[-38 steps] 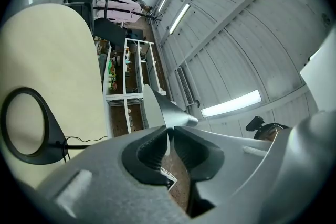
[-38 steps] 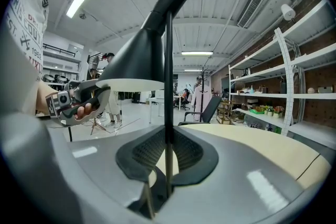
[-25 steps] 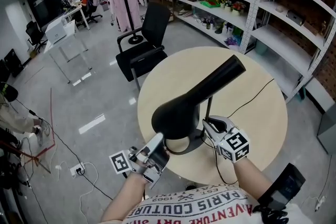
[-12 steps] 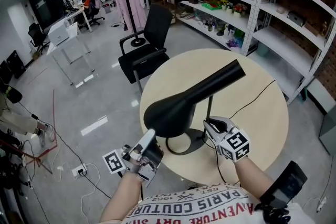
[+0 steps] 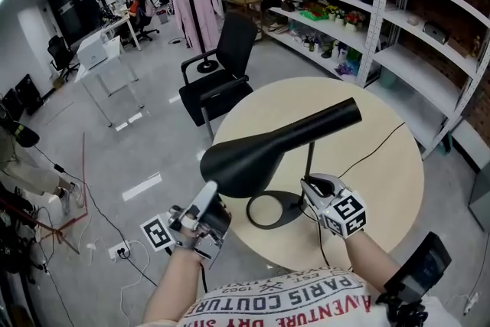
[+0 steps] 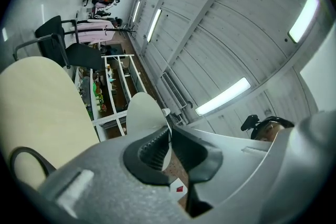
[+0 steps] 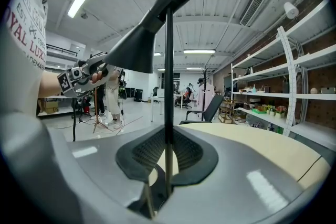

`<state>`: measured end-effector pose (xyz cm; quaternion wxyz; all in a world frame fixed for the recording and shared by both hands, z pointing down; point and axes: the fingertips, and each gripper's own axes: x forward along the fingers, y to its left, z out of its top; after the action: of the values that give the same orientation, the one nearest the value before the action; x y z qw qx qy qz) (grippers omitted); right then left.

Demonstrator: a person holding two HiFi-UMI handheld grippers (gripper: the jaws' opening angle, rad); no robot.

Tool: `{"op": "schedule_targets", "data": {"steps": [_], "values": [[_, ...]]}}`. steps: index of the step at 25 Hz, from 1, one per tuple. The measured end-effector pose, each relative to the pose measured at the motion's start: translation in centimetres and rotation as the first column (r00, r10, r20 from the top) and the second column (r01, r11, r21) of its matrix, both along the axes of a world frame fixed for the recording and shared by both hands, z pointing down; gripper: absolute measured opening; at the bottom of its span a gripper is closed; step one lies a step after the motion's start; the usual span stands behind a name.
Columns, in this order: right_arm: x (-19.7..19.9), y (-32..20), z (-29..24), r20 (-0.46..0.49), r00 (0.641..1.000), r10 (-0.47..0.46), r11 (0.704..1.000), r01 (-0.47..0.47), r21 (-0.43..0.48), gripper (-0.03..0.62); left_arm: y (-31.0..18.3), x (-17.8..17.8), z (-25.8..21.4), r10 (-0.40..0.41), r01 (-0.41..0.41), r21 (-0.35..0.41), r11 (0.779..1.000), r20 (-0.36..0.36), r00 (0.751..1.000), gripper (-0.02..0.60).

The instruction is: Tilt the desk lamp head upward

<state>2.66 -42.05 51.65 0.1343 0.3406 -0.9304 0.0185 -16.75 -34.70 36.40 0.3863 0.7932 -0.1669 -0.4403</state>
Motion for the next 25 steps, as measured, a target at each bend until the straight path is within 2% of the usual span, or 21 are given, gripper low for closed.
{"op": "schedule_targets", "data": {"steps": [25], "values": [[0.3, -0.3, 0.1, 0.006, 1.0, 0.006, 1.0, -0.006, -0.003, 0.041, -0.2, -0.9, -6.1, -0.106, 0.1, 0.074, 0.992, 0.083, 0.991, 0.026]]}}
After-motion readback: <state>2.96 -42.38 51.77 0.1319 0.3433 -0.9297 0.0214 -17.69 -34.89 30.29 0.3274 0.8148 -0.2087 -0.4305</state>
